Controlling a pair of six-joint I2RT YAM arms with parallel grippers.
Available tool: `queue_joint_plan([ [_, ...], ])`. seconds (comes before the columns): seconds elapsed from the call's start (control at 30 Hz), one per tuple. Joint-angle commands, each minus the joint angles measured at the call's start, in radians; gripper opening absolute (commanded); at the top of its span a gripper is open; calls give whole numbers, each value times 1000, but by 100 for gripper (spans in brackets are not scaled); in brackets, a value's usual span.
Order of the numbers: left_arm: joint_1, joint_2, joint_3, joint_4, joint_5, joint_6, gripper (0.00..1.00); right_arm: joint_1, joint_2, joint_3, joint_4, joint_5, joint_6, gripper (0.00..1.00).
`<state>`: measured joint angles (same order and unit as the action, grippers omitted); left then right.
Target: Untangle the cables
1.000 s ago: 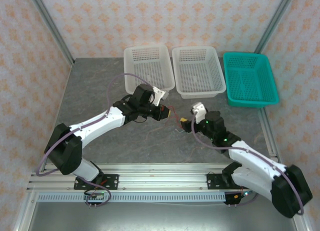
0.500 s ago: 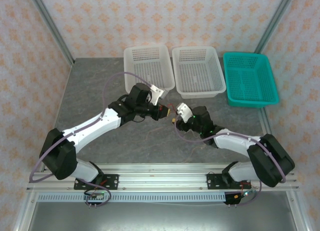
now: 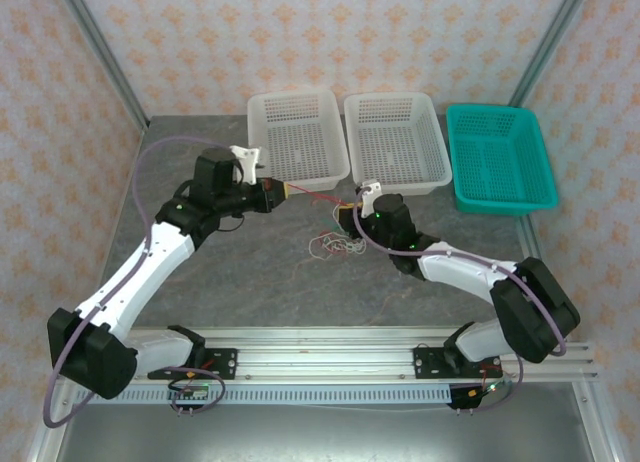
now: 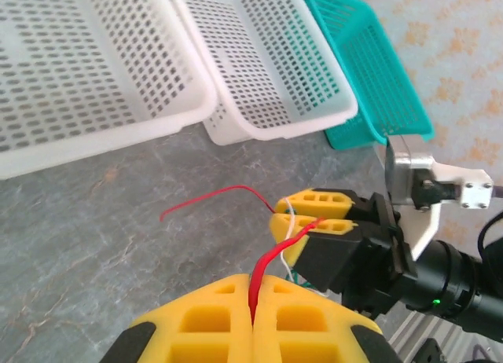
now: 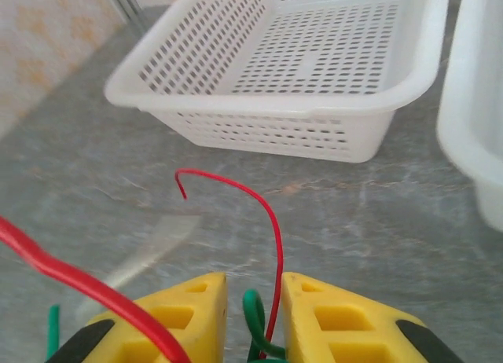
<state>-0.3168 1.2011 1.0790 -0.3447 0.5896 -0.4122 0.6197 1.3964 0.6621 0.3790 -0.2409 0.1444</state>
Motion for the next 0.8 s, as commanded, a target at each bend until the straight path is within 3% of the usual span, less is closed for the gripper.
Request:
queue_joint_plan([
  [0.0,117,-88,56,78,-121,-102,0,-78,67,-78,-291,141,273,30],
  [0.13,120,-65,21,157,-41,-117,0,-81,85,-84,-292,56,266,31],
  [0.3,92,-14,-41,263,59,-165,0,-81,47,-81,-256,7,219,11],
  [0.47,-16,43,-18,248,71,-63,0,-64,-28,-100,-171,-85,105,1],
  [0.6,-126,131,16,257,61,-26,0,-44,-78,-88,-156,-107,5,0],
  [0.63,-138,141,20,250,29,-25,3,-43,-88,-82,-164,-85,-5,0],
  [0.77,-134,94,1,233,-107,-29,53,-44,-108,-43,-224,-7,-29,0],
])
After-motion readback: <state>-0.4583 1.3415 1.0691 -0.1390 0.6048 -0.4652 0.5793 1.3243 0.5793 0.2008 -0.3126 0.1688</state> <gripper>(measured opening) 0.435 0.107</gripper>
